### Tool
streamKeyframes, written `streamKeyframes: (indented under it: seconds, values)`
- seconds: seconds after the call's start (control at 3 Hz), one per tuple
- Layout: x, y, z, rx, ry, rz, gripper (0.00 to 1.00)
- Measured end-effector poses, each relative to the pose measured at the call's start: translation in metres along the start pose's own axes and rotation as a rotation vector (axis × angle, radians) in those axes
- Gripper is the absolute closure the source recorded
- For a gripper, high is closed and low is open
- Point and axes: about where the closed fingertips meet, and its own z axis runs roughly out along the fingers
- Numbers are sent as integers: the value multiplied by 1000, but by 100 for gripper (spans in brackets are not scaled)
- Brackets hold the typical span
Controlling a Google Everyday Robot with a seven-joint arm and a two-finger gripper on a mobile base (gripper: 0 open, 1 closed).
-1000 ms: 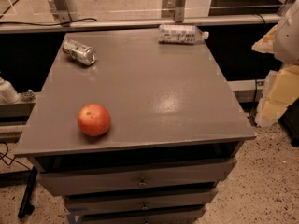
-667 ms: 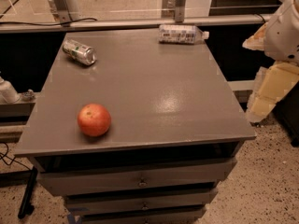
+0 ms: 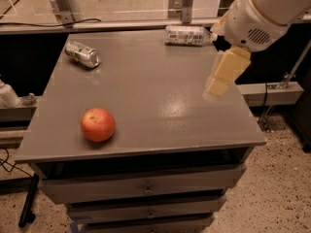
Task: Pick 7up can
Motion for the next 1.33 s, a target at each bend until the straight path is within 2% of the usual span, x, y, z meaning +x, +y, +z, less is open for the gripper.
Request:
streamKeyframes:
  seconds: [0.33,0.67,1.0,1.33]
  values:
    - [-55,-27,26,67,-108,0,0]
    - [-106,-52,40,142,-226,80,0]
    - [-106,-52,40,142,-227,80,0]
    - [-119,-61,51,168,-265,95,0]
